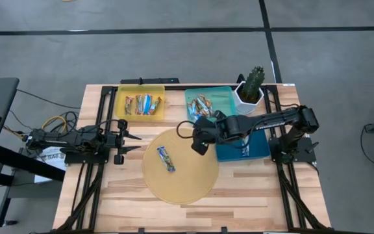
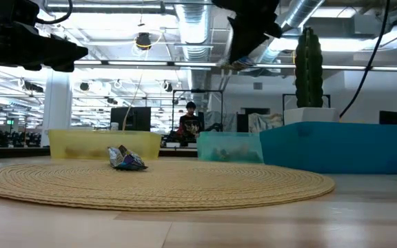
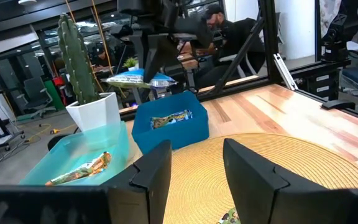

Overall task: Pick and place Granola Bars by type
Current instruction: Put the blue granola bar into the blue bin

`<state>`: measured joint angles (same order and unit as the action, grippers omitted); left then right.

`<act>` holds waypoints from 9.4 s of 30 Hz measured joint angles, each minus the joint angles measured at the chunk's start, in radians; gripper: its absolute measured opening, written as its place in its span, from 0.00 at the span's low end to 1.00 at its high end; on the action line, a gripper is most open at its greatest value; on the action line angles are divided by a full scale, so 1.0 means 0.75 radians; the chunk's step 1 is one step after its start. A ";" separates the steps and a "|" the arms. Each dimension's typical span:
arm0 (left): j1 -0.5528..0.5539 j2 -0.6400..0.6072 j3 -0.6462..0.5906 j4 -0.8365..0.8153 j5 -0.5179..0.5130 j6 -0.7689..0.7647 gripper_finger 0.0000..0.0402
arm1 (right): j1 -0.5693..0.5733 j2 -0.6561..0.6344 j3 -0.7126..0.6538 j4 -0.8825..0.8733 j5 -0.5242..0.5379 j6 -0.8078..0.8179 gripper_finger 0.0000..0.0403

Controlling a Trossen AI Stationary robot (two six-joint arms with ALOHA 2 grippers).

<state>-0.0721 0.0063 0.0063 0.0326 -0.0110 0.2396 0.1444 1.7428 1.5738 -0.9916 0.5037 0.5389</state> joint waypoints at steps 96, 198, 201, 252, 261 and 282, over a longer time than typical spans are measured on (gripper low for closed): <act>0.000 0.000 0.000 0.000 0.000 0.000 0.35 | -0.001 -0.475 -1.102 0.265 -0.285 0.642 0.20; 0.000 0.000 0.000 0.000 0.000 0.000 0.35 | 0.051 1.087 0.860 0.177 -0.385 0.086 0.60; 0.000 0.000 0.000 0.000 0.000 0.000 0.35 | 0.051 1.082 0.863 0.189 -0.392 0.077 0.59; 0.000 0.000 0.000 0.000 0.000 0.000 0.35 | 0.040 0.597 0.900 0.020 -0.318 -0.331 0.15; 0.000 0.000 0.000 0.000 0.000 0.000 0.35 | 0.042 0.561 0.900 -0.145 -0.270 -0.336 0.15; 0.000 0.000 0.000 0.000 0.000 0.000 0.35 | 0.042 0.468 0.898 -0.672 0.001 -0.001 0.15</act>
<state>-0.0719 0.0063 0.0064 0.0326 -0.0113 0.2394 0.1761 2.0939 2.2475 -1.4954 0.5044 0.5381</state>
